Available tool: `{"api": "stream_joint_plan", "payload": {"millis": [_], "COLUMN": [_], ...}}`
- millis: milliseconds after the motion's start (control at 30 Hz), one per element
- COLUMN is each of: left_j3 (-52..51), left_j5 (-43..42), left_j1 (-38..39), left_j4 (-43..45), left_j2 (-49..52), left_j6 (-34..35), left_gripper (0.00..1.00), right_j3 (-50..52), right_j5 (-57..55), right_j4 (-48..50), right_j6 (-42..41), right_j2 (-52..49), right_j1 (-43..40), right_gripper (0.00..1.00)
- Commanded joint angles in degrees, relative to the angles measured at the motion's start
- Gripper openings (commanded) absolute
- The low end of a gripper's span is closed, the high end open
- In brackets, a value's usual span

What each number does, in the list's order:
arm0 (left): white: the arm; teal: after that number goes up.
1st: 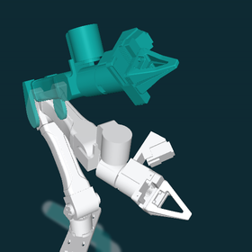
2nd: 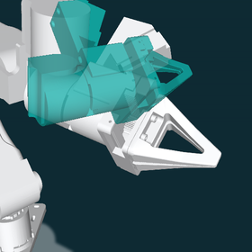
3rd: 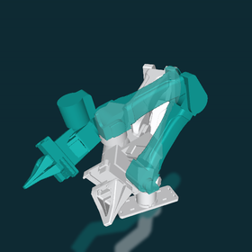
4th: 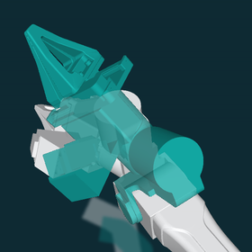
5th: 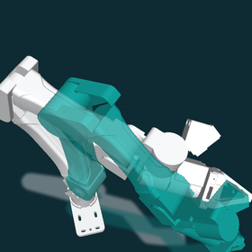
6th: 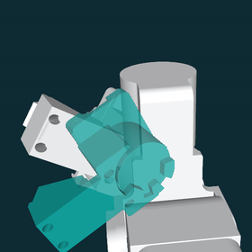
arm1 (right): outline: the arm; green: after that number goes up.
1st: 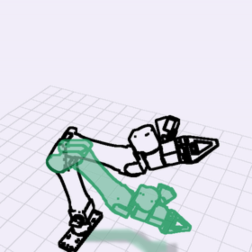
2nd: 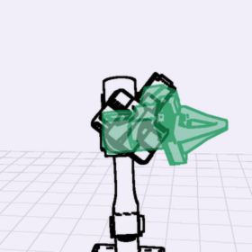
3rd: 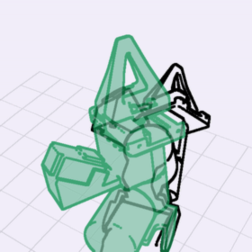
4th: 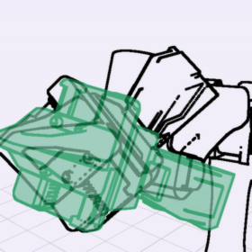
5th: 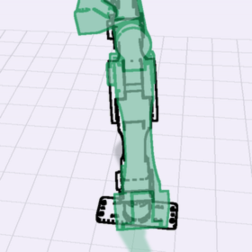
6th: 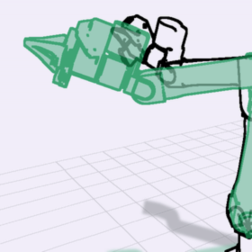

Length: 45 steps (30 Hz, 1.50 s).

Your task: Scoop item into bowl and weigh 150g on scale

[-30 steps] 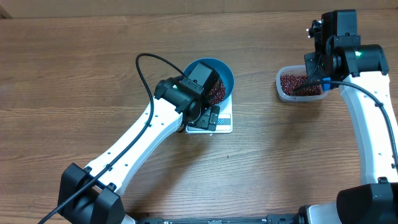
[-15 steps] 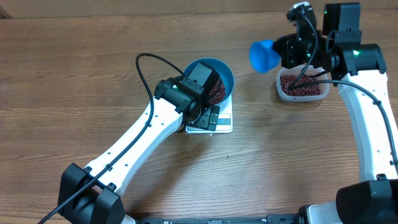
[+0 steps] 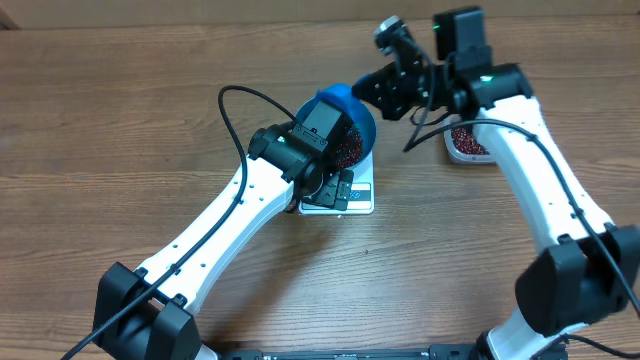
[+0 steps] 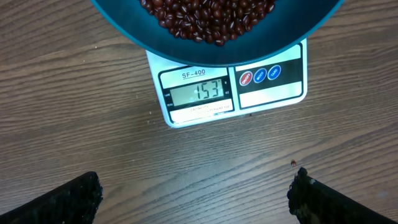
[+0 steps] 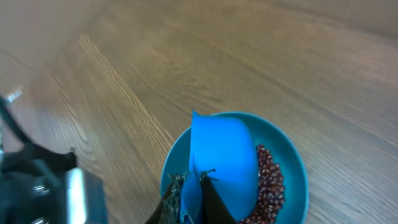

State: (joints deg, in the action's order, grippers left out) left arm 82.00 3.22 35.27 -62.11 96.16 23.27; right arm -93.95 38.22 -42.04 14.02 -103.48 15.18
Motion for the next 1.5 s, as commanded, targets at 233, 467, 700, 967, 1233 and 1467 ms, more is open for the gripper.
{"api": "stream_joint_plan", "payload": {"millis": [233,467,700,967,1233,1467], "left_j3": [-0.31,-0.31,-0.31,-0.31,-0.31,-0.31], "left_j5": [-0.2,-0.2,-0.2,-0.2,-0.2,-0.2], "left_j1": [0.37,0.37,0.37,0.37,0.37,0.37], "left_j4": [0.04,0.04,0.04,0.04,0.04,0.04], "left_j2": [0.11,0.11,0.11,0.11,0.11,0.11], "left_j6": [0.33,0.33,0.33,0.33,0.33,0.33], "left_gripper": [1.0,0.99,1.0,0.99,1.0,1.0], "right_j3": [0.15,0.15,0.15,0.15,-1.49,-1.75], "right_j5": [-13.92,-12.72,-12.55,-12.5,-12.35,-11.21], "right_j4": [0.79,1.62,3.13,3.74,4.04,2.49], "right_j6": [7.69,7.72,7.45,7.5,10.1,16.2], "right_j2": [-0.42,-3.43,-4.85,-7.39,-6.38,-4.26], "right_j1": [5.4,5.38,4.96,4.94,4.96,4.96], "right_gripper": [0.04,0.04,0.04,0.04,0.04,0.04]}}
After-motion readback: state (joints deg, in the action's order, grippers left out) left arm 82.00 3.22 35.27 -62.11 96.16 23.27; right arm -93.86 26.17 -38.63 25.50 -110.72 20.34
